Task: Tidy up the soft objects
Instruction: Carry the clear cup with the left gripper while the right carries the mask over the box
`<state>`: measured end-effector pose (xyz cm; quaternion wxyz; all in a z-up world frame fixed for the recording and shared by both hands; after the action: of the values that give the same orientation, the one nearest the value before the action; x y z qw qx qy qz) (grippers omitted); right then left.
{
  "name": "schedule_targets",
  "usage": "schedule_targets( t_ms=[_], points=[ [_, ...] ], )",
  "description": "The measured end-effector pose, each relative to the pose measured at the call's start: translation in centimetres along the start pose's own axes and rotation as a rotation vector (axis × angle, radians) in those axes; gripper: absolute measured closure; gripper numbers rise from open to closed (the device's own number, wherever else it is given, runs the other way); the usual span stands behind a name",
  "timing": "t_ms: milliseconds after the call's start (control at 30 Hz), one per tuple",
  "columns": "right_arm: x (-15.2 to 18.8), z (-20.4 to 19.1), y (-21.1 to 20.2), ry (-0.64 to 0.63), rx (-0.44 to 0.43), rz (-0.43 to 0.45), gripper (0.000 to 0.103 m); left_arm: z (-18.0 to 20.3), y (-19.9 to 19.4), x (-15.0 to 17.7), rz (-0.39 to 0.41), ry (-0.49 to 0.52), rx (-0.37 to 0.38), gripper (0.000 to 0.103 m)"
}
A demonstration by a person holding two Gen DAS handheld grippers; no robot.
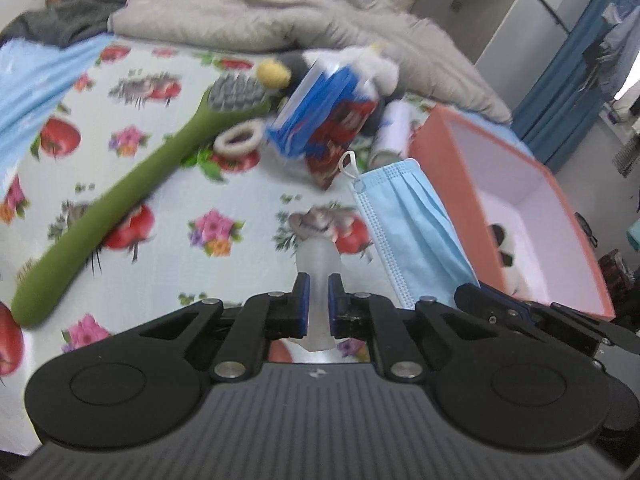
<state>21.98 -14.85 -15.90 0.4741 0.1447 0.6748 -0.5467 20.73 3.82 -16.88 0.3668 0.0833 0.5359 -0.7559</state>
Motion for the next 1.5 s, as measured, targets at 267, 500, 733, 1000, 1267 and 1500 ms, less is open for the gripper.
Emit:
schedule_targets(
  t_ms=[267,500,733,1000,1267,1500],
  points=[
    [-2.7,0.2,-4.0,0.0,0.011,0.099,0.098,2.6,-4.4,-1.7,0.079,0.041,0.06,0.092],
    [-4.2,0.0,-6.4,-0.017,0.014,0.156,0.098,3.8,-7.7,-2.1,0.133,0.055,0.09,0.092],
    [-5.1,0.4,-8.5,-0.02,0.026,0.198,0.098,5.4,-10.3,-1.9,0.17,0.081,0.123,0.092],
    [-5.6,3.1,-10.6,0.005,0.092,0.236,0.098,8.7,-11.2,-2.0,0.188,0.12,0.178,0.092],
    [-4.8,7.1,-11.0,0.032,0.174,0.204,0.097,13.8,-8.7,-1.3,0.139,0.193,0.252,0.092],
    [-3.1,10.6,-8.4,0.089,0.211,0.133,0.097,17.2,-4.4,-1.2,0.07,0.244,0.284,0.091]
  ],
)
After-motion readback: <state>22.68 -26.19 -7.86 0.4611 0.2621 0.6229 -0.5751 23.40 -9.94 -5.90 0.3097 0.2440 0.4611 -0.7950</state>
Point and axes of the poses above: each gripper's, at about its wrist camera, not at the fingertips, and y roughly the way its jaws point, z to its right, x to its underside, the point moved 5 cm from there along y, roughly the way its jaws point, and after that the axes turned 10 degrees about -y, right-handed, at the moved point
